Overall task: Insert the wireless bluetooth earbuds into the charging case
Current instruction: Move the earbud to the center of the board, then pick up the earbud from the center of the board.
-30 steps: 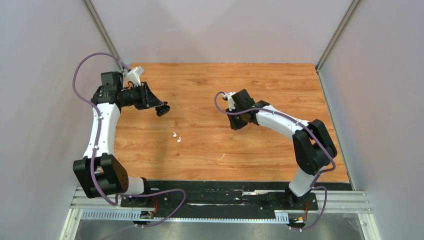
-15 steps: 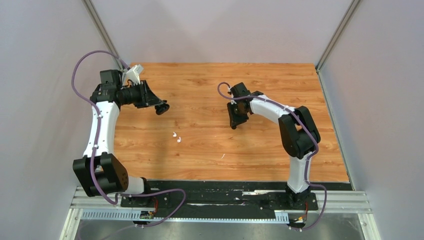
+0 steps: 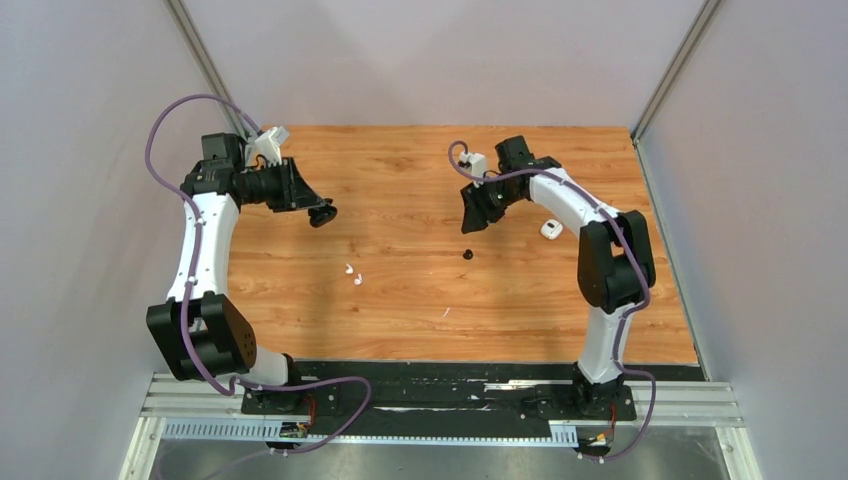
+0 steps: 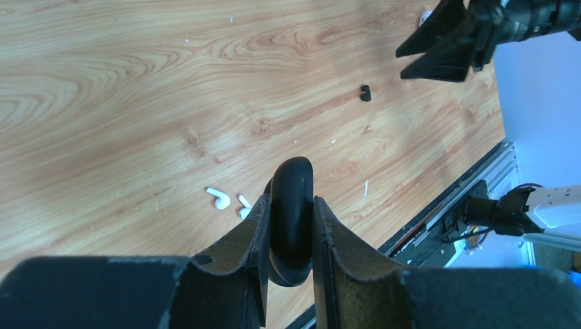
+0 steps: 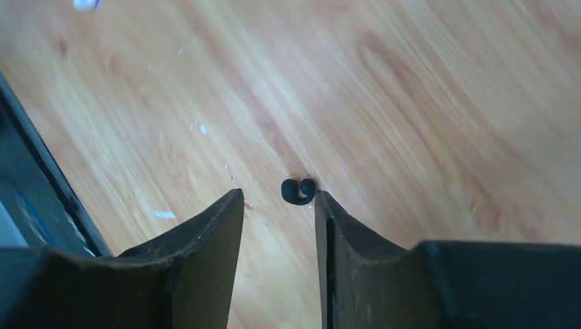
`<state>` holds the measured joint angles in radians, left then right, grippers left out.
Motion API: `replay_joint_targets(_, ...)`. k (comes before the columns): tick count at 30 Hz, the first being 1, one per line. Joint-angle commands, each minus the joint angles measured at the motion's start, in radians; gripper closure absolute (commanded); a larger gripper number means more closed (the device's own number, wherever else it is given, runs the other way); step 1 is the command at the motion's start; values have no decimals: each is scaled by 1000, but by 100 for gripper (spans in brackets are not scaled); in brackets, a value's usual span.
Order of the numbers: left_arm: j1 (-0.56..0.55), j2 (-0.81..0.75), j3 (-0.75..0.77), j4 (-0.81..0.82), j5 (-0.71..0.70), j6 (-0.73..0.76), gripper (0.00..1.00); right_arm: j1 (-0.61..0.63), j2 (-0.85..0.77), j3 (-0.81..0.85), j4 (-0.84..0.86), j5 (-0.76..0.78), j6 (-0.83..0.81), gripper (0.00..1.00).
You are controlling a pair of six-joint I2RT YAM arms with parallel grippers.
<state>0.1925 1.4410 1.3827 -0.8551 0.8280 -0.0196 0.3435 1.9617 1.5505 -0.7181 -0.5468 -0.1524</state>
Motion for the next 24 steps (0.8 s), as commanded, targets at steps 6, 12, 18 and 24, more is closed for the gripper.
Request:
replay_joint_targets(6,8,-8,15,-16,-3,95,100,8,-227,-280,-61,-319,-1462,61)
replay_joint_targets(12,6,-13,13,-10,-7,91,100,31,-251,-416,86,-294,-1683,76)
replay_joint_targets(18,6,-29,-15,6,-10,76,100,53,-201,-423,135,-266,-1764,75)
replay_joint_targets(24,7,-34,-26,11,-10,75,100,58,-140,-380,140,-232,-1777,72)
